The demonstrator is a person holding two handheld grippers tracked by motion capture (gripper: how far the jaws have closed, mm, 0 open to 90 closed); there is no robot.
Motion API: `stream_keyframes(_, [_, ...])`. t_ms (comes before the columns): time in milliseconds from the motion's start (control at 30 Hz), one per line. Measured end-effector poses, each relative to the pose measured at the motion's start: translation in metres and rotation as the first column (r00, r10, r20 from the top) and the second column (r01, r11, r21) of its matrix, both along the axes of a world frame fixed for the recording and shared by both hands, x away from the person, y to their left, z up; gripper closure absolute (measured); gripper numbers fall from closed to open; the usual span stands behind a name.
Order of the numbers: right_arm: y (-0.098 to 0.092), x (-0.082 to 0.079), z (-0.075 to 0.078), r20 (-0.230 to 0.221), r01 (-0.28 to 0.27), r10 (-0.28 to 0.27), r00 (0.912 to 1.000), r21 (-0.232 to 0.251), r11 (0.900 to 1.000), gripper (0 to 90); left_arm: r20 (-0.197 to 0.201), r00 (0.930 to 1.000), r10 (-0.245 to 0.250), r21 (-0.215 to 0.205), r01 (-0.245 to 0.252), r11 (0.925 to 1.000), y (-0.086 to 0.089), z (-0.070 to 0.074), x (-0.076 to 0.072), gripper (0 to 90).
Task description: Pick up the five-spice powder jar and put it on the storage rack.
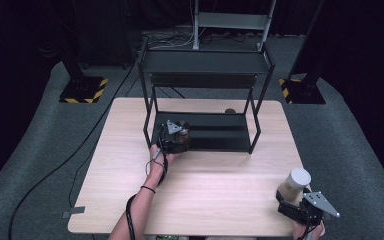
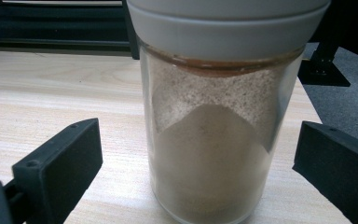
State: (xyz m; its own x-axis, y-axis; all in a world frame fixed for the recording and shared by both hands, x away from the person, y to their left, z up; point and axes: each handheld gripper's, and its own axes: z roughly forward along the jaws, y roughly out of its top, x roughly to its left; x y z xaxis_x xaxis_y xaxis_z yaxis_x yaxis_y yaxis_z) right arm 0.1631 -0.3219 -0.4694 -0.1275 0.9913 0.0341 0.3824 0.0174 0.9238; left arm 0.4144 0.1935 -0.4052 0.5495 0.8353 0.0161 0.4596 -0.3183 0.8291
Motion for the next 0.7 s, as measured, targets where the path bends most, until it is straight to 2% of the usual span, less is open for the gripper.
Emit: stream_keyframes(700, [0.0, -0.0001, -0.0002, 0.001, -0.001, 0.001, 1.0, -0.002, 1.0, 0.0, -0.001, 0.9998, 0.018, -0.009, -0.018, 0.9998, -0.0031, -0.0076, 0.0083, 31.3])
